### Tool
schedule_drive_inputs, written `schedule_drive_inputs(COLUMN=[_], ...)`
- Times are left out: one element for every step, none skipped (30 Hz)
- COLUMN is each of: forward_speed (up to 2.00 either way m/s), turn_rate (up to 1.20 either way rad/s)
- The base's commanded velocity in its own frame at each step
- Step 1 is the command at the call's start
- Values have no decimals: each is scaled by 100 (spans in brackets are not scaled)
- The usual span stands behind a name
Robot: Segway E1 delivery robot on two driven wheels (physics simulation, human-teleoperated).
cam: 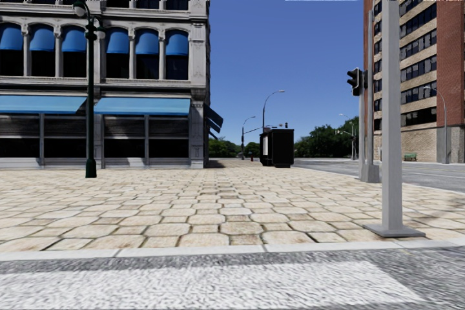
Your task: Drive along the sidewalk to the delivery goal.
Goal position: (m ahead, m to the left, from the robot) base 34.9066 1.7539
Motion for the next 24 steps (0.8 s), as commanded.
schedule_drive_inputs(forward_speed=[200, 200, 200, 200, 200, 200, 200, 200, 200, 200, 200, 200, 200, 200, 200, 200, 200, 200, 200, 200, 200, 200, 200, 200], turn_rate=[-18, -18, 0, 0, 0, 0, 0, 0, 0, 0, 0, 0, 0, 0, 0, 0, 0, 0, 0, 0, 0, 0, 0, 0])
